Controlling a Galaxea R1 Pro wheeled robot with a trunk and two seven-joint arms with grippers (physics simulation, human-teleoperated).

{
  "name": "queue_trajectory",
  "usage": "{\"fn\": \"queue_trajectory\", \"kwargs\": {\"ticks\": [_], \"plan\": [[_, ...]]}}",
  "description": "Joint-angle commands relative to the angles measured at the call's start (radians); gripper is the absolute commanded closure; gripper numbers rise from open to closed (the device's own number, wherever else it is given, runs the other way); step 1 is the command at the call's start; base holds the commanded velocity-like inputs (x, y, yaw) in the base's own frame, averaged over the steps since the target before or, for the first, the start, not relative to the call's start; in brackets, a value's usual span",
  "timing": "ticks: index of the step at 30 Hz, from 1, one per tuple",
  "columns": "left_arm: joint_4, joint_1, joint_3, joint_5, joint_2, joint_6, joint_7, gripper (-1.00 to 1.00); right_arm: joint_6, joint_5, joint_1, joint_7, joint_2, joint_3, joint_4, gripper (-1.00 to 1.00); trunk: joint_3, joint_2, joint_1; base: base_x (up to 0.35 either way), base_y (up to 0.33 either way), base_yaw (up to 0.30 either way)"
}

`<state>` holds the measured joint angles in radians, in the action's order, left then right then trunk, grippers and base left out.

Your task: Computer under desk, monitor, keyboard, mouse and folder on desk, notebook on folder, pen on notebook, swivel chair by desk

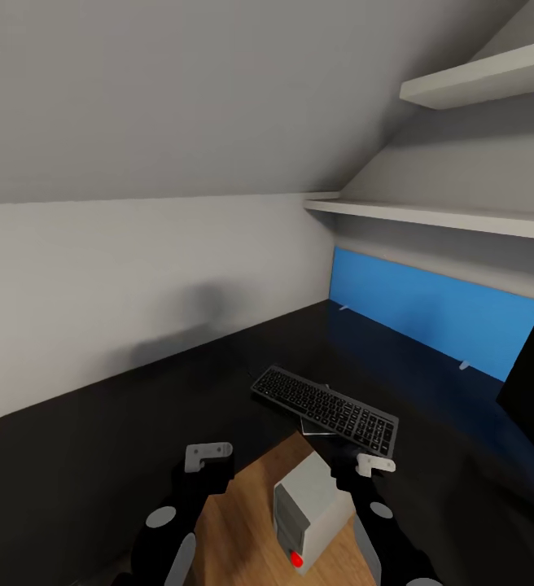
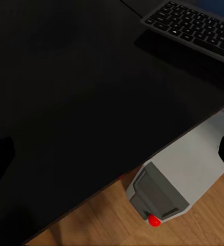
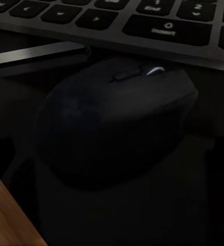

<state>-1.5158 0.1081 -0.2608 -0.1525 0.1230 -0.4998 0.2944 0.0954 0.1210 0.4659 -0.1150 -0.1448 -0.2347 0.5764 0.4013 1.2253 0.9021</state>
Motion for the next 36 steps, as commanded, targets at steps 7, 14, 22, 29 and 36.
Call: {"fn": "queue_trajectory", "kwargs": {"ticks": [7, 14, 22, 29, 36], "plan": [[-0.001, 0.001, -0.002, -0.011, 0.000, -0.003, 0.009, -1.00, -0.002, -0.001, 0.000, 0.001, -0.001, -0.009, -0.006, -1.00, 0.001, 0.000, 0.000, 0.000, 0.000, 0.000], [-0.001, 0.001, -0.002, -0.010, 0.000, -0.003, 0.009, -1.00, -0.002, -0.001, 0.000, 0.001, -0.001, -0.009, -0.006, -1.00, 0.001, 0.000, 0.000, 0.064, 0.000, 0.000], [-0.001, 0.001, -0.002, -0.012, 0.000, -0.003, 0.009, -1.00, -0.002, -0.001, 0.000, 0.001, -0.001, -0.009, -0.006, -1.00, 0.001, 0.000, 0.000, 0.019, 0.000, 0.000], [-0.001, 0.001, -0.002, -0.012, 0.000, -0.003, 0.009, -1.00, -0.002, -0.001, 0.000, 0.001, -0.001, -0.009, -0.006, -1.00, 0.001, 0.000, 0.000, 0.001, 0.000, 0.000], [-0.001, 0.001, -0.002, -0.012, 0.000, -0.003, 0.009, -1.00, -0.002, -0.001, 0.000, 0.001, -0.001, -0.009, -0.006, -1.00, 0.001, 0.000, 0.000, 0.012, 0.000, 0.000]]}}
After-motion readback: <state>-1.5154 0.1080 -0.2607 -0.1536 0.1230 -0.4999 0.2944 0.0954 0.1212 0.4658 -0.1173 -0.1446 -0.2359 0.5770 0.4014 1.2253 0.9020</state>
